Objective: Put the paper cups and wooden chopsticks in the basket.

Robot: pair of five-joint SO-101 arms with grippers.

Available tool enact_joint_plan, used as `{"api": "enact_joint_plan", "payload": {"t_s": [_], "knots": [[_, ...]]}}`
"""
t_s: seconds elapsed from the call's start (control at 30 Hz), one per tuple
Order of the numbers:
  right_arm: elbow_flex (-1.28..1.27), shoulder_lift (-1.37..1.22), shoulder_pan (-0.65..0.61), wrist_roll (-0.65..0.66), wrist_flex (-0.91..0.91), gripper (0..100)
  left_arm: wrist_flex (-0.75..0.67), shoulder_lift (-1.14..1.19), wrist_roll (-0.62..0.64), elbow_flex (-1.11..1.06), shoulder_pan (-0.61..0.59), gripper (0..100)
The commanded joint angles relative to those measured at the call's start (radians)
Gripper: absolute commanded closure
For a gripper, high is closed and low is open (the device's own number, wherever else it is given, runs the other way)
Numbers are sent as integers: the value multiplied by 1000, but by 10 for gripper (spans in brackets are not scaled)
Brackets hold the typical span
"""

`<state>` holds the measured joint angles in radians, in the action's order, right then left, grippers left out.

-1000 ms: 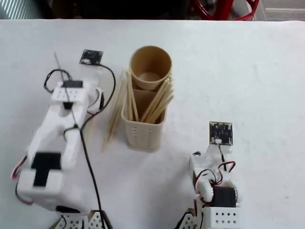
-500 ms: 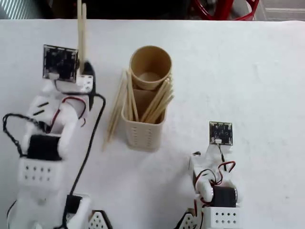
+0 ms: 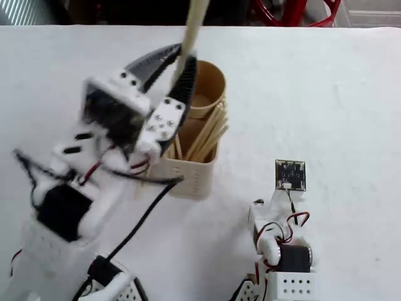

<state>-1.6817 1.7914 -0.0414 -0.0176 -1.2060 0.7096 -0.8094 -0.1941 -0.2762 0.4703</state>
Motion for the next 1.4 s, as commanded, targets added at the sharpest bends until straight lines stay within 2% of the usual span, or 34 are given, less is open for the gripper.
{"api": "enact_joint_plan", "payload": {"t_s": [0.0, 0.63, 0.83, 1.37], "knots": [[-9, 10, -2, 8, -7, 839, -15, 25, -5, 46, 15, 973], [-9, 10, -2, 8, -7, 839, 29, 27, -3, 41, 16, 972], [-9, 10, -2, 8, -7, 839, 34, 27, 64, 44, 8, 943], [-9, 10, -2, 8, -7, 839, 35, 30, 66, 37, 7, 932]]}}
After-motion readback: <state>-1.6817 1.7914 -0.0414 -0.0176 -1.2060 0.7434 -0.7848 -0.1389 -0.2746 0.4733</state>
